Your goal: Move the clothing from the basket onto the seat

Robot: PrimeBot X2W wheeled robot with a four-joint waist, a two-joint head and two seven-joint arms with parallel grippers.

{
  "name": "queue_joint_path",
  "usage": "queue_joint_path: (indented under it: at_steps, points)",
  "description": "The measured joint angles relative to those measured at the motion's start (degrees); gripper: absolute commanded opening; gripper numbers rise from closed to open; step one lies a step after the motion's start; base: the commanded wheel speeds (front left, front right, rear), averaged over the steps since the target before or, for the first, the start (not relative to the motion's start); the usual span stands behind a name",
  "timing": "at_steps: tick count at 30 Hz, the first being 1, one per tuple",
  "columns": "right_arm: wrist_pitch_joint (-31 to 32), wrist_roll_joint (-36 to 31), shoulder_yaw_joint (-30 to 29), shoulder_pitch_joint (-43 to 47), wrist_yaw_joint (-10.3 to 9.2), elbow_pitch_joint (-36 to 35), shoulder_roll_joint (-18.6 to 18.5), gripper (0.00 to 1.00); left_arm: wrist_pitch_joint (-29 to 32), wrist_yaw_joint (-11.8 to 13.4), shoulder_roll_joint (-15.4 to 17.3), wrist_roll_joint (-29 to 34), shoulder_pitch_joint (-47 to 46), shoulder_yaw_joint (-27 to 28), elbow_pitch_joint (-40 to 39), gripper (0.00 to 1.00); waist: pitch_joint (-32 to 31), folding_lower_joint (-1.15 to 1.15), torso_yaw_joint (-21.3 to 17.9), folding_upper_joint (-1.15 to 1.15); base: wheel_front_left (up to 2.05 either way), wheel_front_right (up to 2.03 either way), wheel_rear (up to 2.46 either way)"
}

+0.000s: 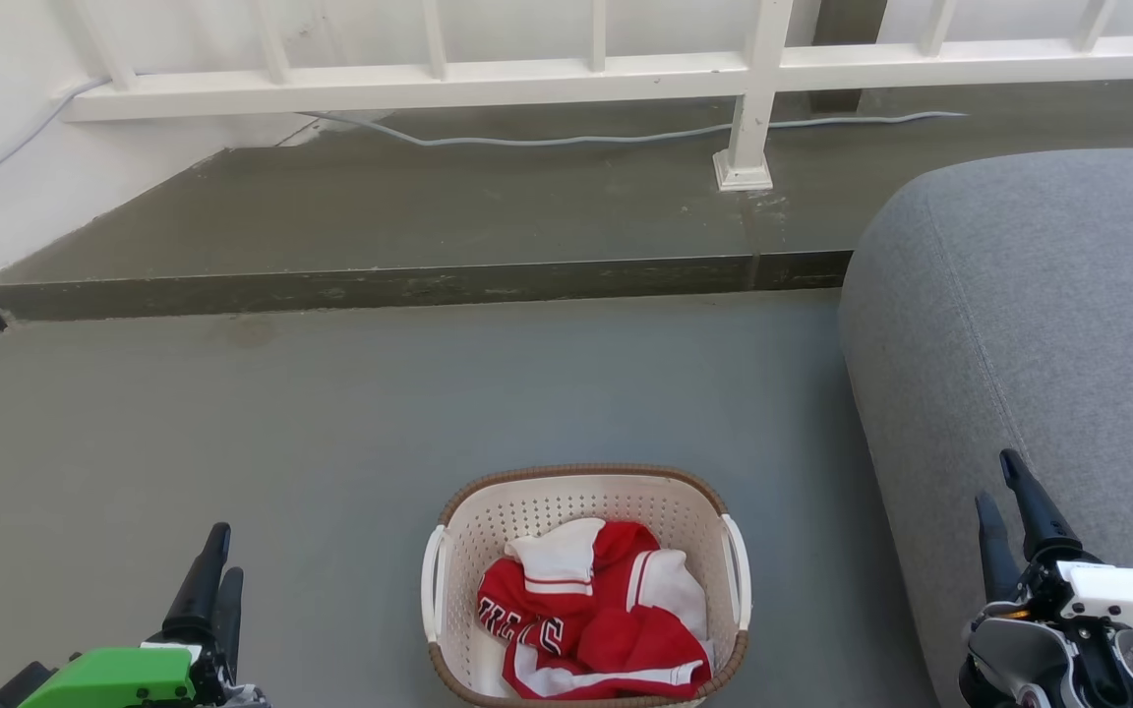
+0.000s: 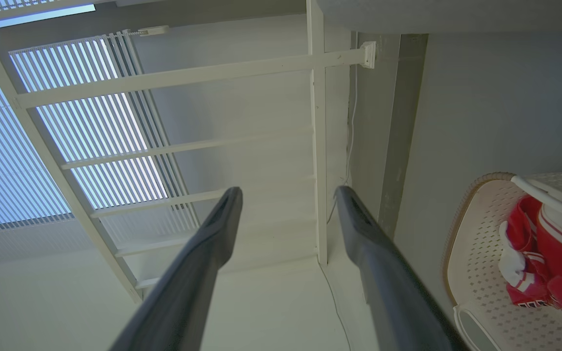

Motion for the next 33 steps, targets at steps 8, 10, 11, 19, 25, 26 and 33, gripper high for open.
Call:
queue_joint_path:
  at_steps: [8,10,11,19,25,26,33]
  points:
    - [-1.5,-2.6,1.1,0.0,0.0,-0.8,0.0,1.0,-1.7,0.0,0.0,2.5,0.0,-1.3,-1.5,1.0,-0.1,0.0,0.0,0.0,0.0,0.0,0.0]
    - [-1.9,-3.6,1.3,0.0,0.0,-1.0,0.0,1.0,-2.3,0.0,0.0,3.6,0.0,-1.6,-1.9,1.0,-0.1,0.0,0.0,0.0,0.0,0.0,0.0]
    - [-2.0,-4.2,1.4,0.0,-0.01,-1.2,0.0,1.0,-2.5,0.0,0.0,4.3,0.0,-1.7,-2.1,1.0,-0.1,0.0,0.0,0.0,0.0,0.0,0.0]
    - [-3.6,-13.0,1.7,0.0,-0.76,-4.0,-0.3,1.0,-4.1,0.1,0.5,11.7,0.0,-3.5,-4.8,1.0,-0.2,0.0,-0.1,0.0,0.0,0.0,0.0]
    - [-4.9,-19.2,3.2,0.0,-1.98,-5.9,-0.5,1.0,-5.3,1.0,0.9,17.9,0.0,-4.4,-6.8,1.0,-0.1,0.0,-0.1,0.0,0.0,0.0,0.0]
    - [-5.1,-20.3,3.4,0.0,-2.07,-6.1,-0.5,1.0,-5.6,1.0,1.0,19.2,0.0,-4.7,-7.2,1.0,-0.1,0.0,-0.1,0.0,0.0,0.0,0.0]
    - [-6.4,-27.3,5.3,0.7,-3.07,-7.9,-0.5,1.0,-7.0,2.0,2.0,27.6,0.0,-6.5,-9.2,1.0,-0.1,0.0,-0.2,0.0,0.0,0.0,0.0]
